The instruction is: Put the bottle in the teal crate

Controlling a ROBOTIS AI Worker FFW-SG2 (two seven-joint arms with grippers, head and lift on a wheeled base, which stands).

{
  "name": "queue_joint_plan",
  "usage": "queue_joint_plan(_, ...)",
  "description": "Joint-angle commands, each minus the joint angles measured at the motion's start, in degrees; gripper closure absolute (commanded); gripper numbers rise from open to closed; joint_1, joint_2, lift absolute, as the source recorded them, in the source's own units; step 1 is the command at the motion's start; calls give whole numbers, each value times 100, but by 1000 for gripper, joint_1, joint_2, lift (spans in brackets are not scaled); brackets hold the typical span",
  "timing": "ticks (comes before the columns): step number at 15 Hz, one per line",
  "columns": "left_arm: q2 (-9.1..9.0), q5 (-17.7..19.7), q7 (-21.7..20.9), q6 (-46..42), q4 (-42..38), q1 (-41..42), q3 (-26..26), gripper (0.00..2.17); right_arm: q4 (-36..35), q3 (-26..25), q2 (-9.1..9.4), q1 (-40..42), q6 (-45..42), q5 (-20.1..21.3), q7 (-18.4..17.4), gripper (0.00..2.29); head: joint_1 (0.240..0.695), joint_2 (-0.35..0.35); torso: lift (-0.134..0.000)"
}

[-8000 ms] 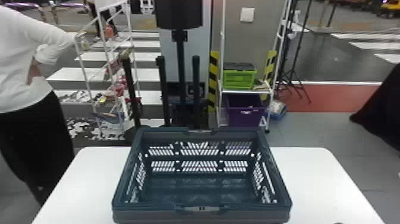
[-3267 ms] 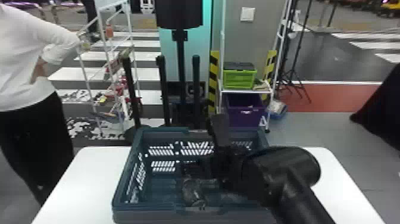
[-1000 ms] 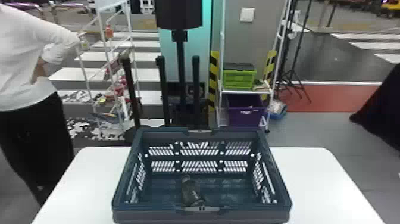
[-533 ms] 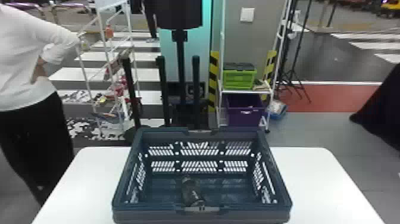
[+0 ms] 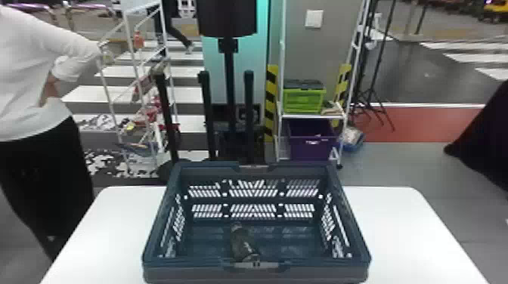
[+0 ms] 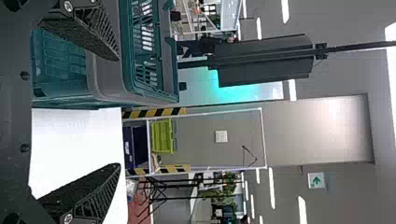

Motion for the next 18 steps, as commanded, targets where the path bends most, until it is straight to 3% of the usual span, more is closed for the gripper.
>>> queue_joint_plan(1, 0, 0, 0, 0, -17, 0, 0, 134, 0, 0, 12, 1, 0, 0, 0, 83, 499, 0, 0)
queue_joint_plan(18, 0, 0, 0, 0, -44, 9, 0, 134, -18, -9, 21, 44, 18, 0, 0, 87, 499, 0, 0)
